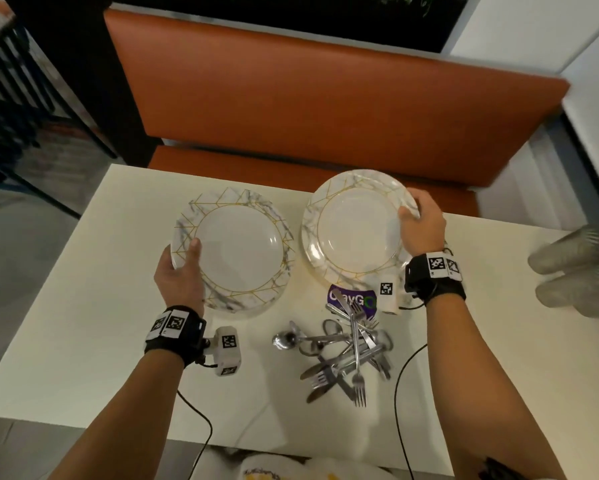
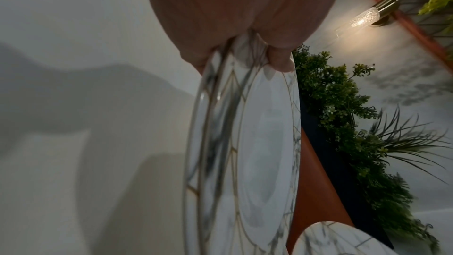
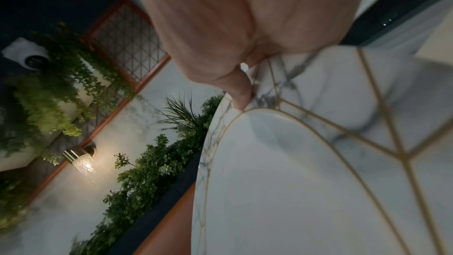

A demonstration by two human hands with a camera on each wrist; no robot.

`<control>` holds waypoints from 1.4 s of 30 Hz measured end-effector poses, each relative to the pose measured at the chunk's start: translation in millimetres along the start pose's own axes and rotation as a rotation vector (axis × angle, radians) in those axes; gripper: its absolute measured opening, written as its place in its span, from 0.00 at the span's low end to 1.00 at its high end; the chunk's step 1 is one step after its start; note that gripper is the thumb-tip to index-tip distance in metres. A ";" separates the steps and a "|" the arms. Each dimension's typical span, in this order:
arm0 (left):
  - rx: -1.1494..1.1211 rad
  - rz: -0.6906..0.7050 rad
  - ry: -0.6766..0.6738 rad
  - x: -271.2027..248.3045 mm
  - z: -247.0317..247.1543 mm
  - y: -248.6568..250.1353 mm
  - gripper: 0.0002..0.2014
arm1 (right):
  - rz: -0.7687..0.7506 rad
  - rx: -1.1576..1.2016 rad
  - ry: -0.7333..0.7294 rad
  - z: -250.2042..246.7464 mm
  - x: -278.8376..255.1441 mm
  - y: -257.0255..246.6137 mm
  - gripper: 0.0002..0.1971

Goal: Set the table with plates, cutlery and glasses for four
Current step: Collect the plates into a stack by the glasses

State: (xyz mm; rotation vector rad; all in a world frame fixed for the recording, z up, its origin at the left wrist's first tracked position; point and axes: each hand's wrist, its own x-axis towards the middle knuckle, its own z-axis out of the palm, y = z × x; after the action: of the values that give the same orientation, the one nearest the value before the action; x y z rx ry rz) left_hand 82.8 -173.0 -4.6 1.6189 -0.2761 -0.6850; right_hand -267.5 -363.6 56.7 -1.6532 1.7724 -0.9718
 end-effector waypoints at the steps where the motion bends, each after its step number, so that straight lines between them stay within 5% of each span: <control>1: 0.000 0.009 -0.008 -1.8 -0.7 0.9 0.26 | -0.008 0.018 0.023 -4.0 -0.4 -2.1 0.17; 3: 0.015 0.001 -0.013 -7.9 -1.6 3.9 0.26 | -0.015 0.051 0.036 -8.3 -0.9 -5.4 0.17; 6: 0.034 -0.021 -0.042 -16.0 1.7 7.2 0.08 | 0.040 0.102 -0.033 -0.9 -5.7 -5.9 0.17; 13: 0.021 -0.105 -0.070 -35.8 16.6 5.1 0.28 | 0.246 0.241 -0.219 39.7 -55.6 1.1 0.15; 23: 0.016 -0.199 -0.145 -57.9 53.1 -8.4 0.27 | 0.299 0.117 -0.355 66.7 -114.3 8.8 0.25; 30: 0.087 -0.076 -0.216 -83.3 104.2 -4.8 0.20 | 0.327 0.087 -0.189 32.8 -90.5 20.4 0.25; 33: 0.168 -0.016 -0.288 -97.6 131.3 -2.5 0.33 | 0.341 0.121 -0.127 16.2 -74.4 30.6 0.25; 36: 0.223 0.010 -0.258 -110.9 157.4 -0.1 0.39 | 0.312 0.124 -0.180 -3.3 -52.9 44.0 0.25; 42: 0.206 0.017 -0.146 -112.2 199.2 -10.7 0.36 | 0.342 0.154 -0.363 -40.4 0.9 96.6 0.28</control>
State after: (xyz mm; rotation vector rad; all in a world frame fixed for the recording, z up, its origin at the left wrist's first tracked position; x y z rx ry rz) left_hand -122.7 -272.6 9.9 1.7621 -0.4793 -0.7840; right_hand -358.3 -358.8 4.9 -1.2800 1.6166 -0.5934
